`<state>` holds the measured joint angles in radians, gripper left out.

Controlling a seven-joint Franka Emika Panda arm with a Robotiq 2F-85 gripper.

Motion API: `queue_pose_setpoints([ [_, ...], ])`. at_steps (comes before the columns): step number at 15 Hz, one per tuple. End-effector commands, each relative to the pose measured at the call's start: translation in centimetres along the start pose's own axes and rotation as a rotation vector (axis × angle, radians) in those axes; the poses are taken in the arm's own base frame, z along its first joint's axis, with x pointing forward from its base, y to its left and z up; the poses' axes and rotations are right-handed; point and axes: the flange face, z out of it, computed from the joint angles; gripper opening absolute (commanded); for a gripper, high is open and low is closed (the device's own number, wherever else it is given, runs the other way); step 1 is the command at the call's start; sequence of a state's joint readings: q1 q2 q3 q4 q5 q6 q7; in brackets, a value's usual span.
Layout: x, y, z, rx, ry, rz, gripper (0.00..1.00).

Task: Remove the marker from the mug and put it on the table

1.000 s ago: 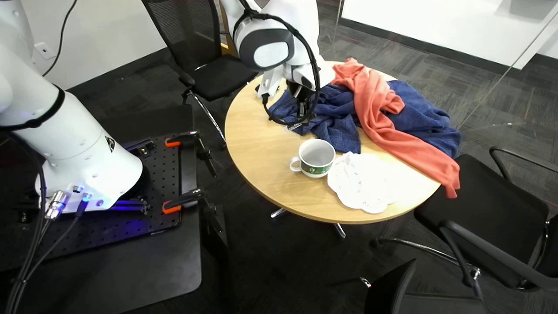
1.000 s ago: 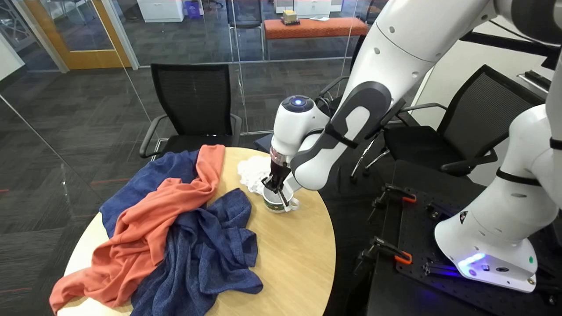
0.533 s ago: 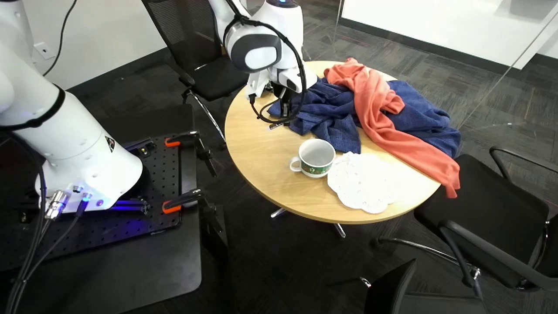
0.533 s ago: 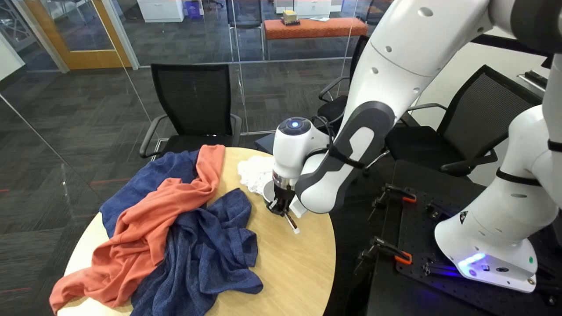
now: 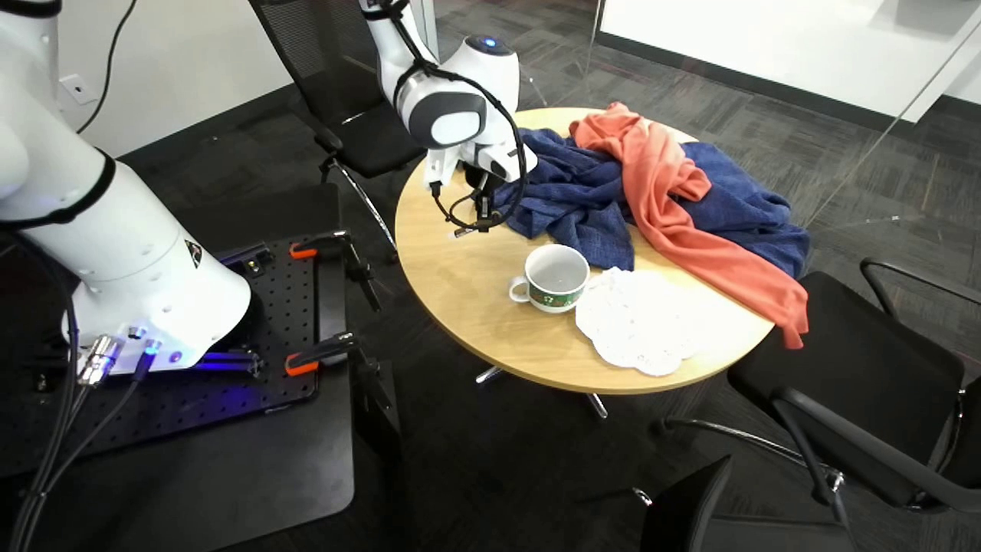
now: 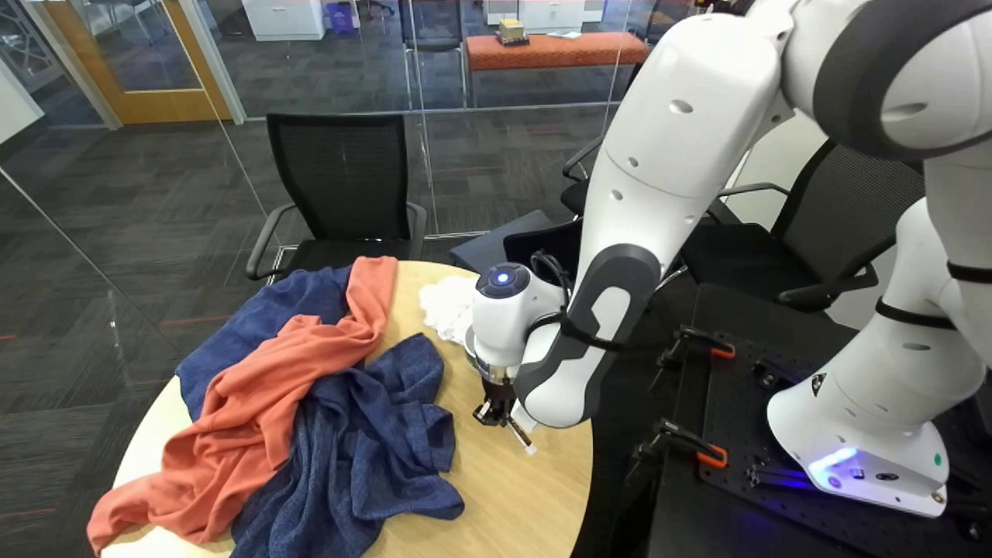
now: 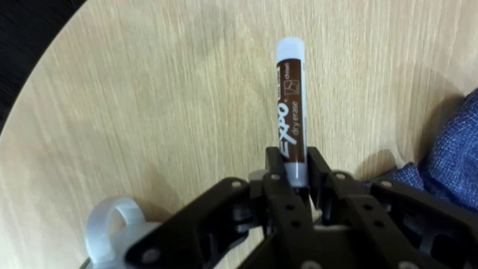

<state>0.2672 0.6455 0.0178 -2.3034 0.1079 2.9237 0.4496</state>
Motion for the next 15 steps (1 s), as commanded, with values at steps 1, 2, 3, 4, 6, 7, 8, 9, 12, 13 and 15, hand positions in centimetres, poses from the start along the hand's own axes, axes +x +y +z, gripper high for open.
queue_pose_setpoints([
  [1,1.2,-1.7,2.5,0.0,-0.015,-0.038,0.05],
  [2,1.5,-1.9,3.1,-0.006,-0.01,-0.04,0.05],
  [3,1.7,-2.2,3.6,-0.005,-0.013,-0.043,0.05],
  [4,2.0,-2.4,4.1,-0.009,-0.011,-0.045,0.05],
  [6,2.4,-2.8,4.8,-0.013,-0.007,-0.049,0.05],
  [7,2.6,-2.9,5.0,-0.018,-0.002,-0.05,0.05],
  [8,2.8,-3.1,5.0,-0.021,0.006,-0.052,0.06],
  [9,2.9,-3.2,4.8,-0.023,0.018,-0.055,0.44],
  [12,2.8,-3.3,3.7,-0.025,0.046,-0.064,0.61],
  [13,2.7,-3.3,3.3,-0.023,0.052,-0.069,0.67],
  [15,2.5,-3.4,2.5,-0.021,0.065,-0.07,0.83],
])
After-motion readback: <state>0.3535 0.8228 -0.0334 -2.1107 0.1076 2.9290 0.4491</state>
